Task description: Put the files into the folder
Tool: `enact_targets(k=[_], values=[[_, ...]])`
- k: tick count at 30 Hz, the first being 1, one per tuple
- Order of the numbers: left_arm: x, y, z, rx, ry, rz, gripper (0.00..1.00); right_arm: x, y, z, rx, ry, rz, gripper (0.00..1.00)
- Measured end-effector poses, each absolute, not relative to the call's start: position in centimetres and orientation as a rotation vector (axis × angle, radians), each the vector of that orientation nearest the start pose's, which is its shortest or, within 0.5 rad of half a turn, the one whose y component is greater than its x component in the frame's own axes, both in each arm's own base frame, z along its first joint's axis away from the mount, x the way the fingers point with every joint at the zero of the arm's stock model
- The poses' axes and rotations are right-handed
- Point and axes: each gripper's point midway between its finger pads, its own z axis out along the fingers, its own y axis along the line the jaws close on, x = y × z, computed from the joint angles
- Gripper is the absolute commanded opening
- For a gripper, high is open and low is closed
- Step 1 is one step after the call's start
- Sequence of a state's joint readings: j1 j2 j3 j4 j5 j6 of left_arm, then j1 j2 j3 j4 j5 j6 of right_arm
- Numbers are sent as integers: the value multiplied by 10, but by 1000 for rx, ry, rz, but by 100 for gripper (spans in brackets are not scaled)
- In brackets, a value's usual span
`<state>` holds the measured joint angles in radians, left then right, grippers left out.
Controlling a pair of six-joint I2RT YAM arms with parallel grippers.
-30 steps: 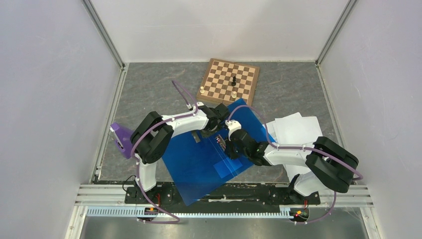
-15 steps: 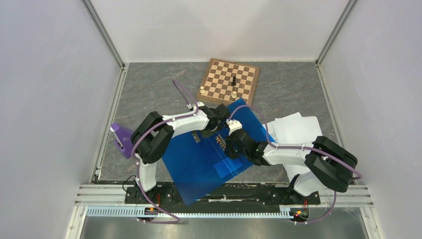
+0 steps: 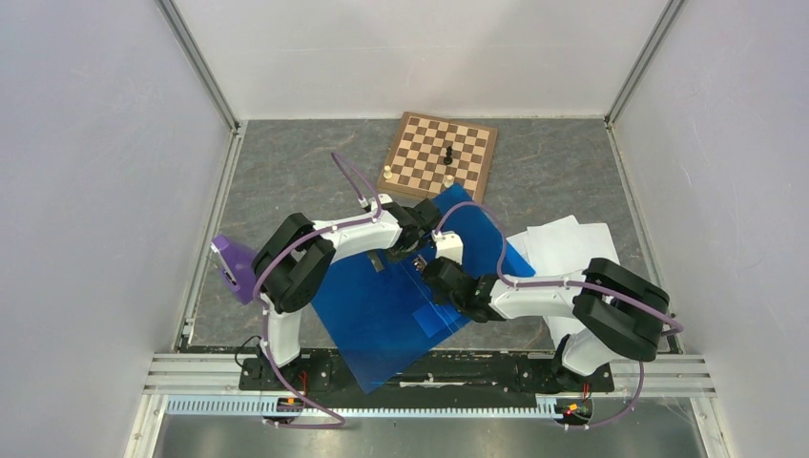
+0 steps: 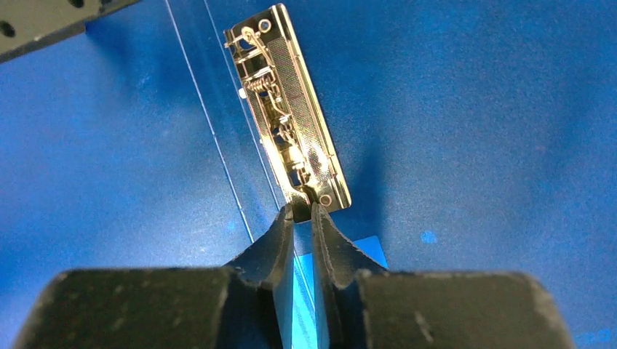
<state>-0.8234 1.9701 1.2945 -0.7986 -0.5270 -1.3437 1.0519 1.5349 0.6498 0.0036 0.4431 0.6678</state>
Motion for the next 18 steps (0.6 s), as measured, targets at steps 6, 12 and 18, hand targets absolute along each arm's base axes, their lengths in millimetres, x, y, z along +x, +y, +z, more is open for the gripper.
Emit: enact_targets(k=[6, 12, 18], values=[[291, -231, 5, -705, 2508, 227, 96, 219, 269, 14, -154, 2333, 268, 0], [292, -231, 5, -705, 2504, 228, 96, 219, 267, 11, -43, 2340, 336, 0], [293, -230, 5, -704, 2494, 232, 96, 223, 266, 15, 88, 2371, 330, 4]])
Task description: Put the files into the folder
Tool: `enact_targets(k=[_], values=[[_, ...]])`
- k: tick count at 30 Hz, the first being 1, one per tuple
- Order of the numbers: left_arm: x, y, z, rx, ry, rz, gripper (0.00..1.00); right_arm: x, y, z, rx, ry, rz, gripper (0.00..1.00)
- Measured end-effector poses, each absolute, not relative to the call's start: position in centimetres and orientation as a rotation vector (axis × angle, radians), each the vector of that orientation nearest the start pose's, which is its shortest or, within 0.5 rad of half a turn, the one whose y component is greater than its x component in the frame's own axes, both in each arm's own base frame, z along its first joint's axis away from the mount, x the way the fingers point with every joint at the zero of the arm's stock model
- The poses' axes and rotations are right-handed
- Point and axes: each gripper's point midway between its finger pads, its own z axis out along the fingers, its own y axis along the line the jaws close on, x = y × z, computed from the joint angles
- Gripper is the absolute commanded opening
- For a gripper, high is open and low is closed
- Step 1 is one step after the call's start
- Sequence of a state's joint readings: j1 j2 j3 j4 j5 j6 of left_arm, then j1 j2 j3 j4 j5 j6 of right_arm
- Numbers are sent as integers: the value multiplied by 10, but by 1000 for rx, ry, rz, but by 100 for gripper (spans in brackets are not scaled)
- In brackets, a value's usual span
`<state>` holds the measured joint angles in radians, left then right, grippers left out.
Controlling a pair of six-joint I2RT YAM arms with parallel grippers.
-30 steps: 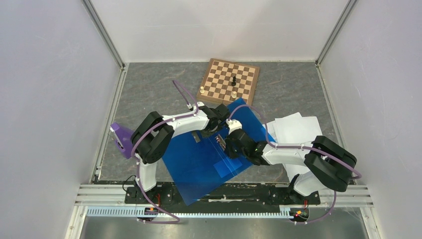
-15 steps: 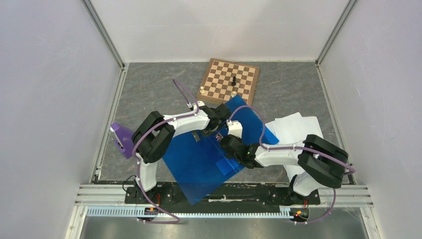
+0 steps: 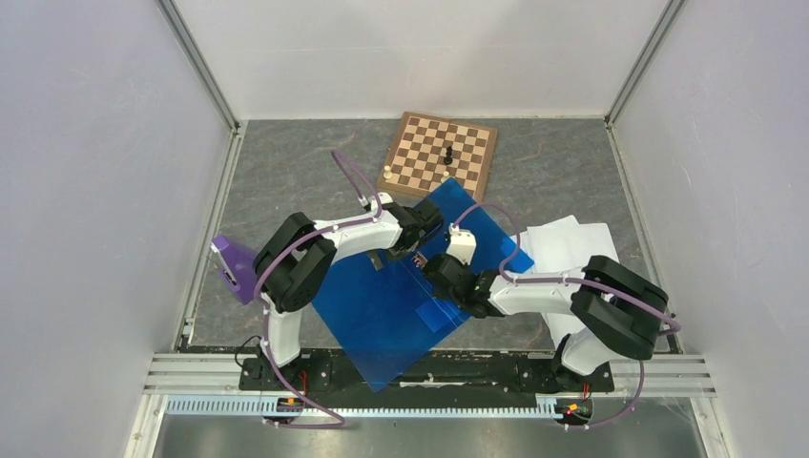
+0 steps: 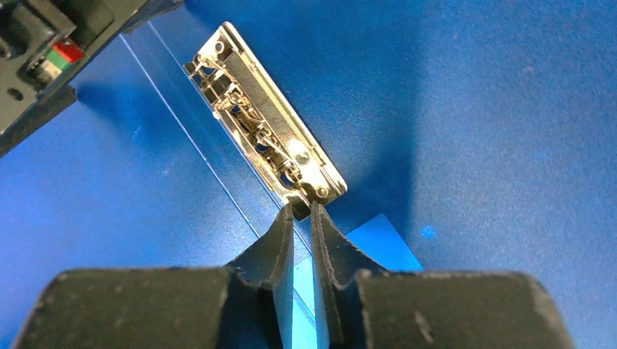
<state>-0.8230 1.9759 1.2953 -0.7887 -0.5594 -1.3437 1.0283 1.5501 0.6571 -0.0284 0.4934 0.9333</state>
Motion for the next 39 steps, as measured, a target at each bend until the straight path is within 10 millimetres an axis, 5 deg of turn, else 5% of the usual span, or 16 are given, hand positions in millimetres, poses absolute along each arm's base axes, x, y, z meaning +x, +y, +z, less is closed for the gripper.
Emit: enact_targets(k=[5, 9, 14, 23, 39], values=[[295, -229, 5, -703, 2485, 234, 96, 219, 256, 17, 120, 2339, 380, 25], [295, -229, 5, -702, 2484, 235, 96, 215, 228, 19, 86, 2295, 371, 30], [294, -230, 5, -689, 2476, 238, 96, 217, 232, 25, -21, 2271, 381, 38], [294, -231, 5, -663, 2451, 244, 96, 227, 261, 35, -155, 2238, 489, 29], [295, -231, 5, -661, 2445, 246, 96, 233, 265, 20, -182, 2271, 451, 6]])
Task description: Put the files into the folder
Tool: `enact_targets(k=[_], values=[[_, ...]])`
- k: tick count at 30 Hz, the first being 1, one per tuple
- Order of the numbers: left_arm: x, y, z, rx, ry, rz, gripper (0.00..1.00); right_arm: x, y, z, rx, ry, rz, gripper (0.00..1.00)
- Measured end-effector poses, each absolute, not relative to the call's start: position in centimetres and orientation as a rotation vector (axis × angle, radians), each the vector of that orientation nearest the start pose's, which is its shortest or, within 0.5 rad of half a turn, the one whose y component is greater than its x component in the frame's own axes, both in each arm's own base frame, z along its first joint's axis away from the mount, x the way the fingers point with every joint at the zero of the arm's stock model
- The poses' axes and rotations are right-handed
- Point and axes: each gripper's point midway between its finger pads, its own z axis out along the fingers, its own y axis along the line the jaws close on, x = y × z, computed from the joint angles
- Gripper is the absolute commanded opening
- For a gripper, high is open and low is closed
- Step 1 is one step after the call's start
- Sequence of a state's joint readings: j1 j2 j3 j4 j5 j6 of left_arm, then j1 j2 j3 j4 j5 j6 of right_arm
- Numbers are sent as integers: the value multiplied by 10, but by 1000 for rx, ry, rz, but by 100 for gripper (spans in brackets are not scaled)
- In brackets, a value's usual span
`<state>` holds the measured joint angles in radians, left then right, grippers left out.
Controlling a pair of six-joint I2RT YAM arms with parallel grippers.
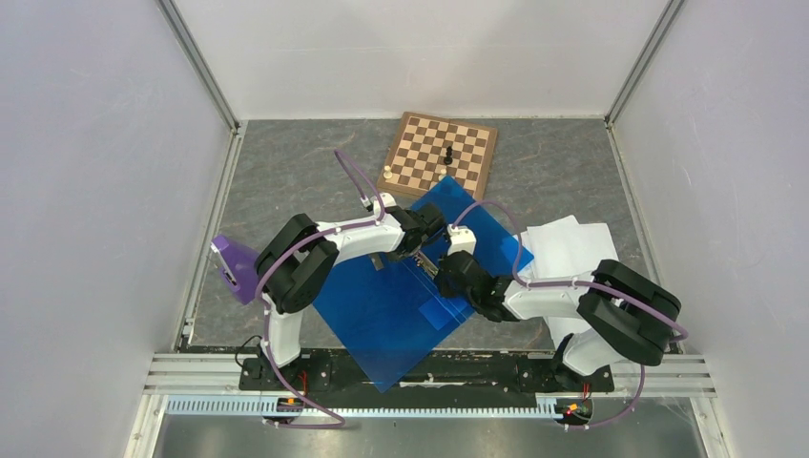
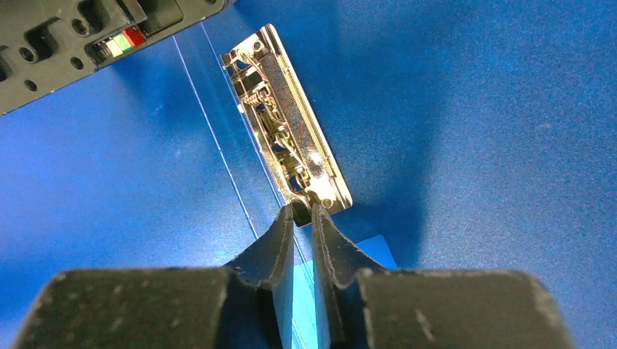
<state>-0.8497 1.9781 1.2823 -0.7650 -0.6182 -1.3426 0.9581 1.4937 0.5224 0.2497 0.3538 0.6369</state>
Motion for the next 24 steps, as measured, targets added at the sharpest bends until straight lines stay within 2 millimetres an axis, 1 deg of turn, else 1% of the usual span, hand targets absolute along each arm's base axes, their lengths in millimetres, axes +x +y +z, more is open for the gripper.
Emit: enact_targets(k=[6, 12, 17, 24], values=[[296, -231, 5, -659, 2435, 249, 96, 235, 264, 18, -115, 2283, 430, 0], [302, -228, 5, -663, 2416, 255, 96, 244, 267, 17, -34, 2318, 356, 0], [303, -228, 4, -663, 2418, 255, 96, 243, 264, 12, 29, 2349, 313, 0], [309, -225, 5, -668, 2411, 254, 96, 254, 259, 13, 114, 2336, 168, 0]])
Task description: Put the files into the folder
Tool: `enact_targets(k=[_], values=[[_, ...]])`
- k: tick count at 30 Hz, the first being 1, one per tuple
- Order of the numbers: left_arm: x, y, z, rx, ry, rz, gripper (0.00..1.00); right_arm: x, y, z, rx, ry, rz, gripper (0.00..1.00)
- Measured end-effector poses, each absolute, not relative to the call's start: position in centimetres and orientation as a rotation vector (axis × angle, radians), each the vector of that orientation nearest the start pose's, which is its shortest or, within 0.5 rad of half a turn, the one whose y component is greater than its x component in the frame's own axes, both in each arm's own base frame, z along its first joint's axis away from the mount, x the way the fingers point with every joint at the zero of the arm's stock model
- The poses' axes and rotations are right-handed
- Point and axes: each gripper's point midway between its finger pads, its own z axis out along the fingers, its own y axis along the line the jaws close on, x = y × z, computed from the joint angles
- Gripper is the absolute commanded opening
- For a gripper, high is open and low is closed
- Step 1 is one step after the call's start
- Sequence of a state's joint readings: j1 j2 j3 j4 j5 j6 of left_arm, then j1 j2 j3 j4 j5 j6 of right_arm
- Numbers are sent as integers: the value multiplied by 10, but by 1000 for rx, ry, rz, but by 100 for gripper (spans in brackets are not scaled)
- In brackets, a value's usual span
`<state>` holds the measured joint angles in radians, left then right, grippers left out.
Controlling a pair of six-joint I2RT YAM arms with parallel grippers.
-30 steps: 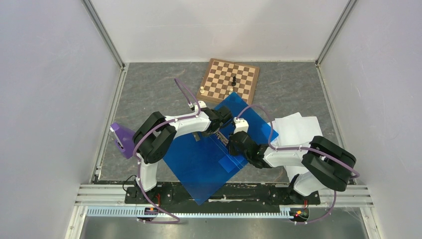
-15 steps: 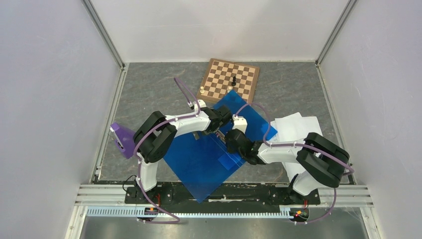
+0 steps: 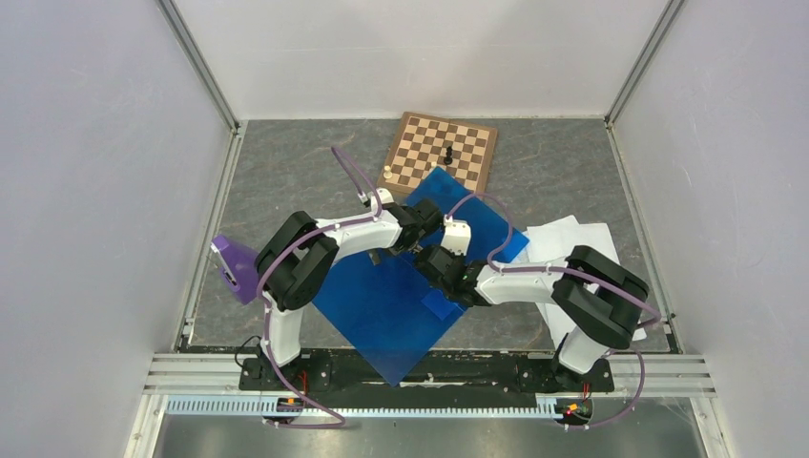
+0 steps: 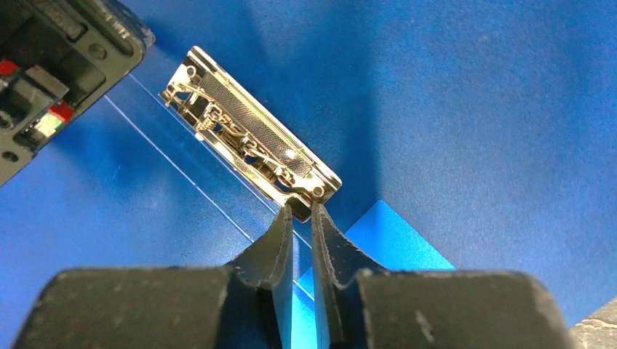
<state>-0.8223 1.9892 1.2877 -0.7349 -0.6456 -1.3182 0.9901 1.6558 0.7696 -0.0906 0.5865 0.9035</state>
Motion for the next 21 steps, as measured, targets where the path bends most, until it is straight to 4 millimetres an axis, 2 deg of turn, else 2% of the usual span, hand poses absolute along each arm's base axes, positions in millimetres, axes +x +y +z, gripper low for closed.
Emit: enact_targets(k=[11, 17, 21], values=[[315, -221, 5, -674, 2403, 250, 97, 271, 252, 6, 202, 2274, -4, 3], [316, -220, 6, -668, 2390, 257, 97, 270, 252, 6, 242, 2268, 31, 23], [315, -220, 6, -651, 2369, 265, 97, 269, 249, 8, 288, 2267, 126, 15]])
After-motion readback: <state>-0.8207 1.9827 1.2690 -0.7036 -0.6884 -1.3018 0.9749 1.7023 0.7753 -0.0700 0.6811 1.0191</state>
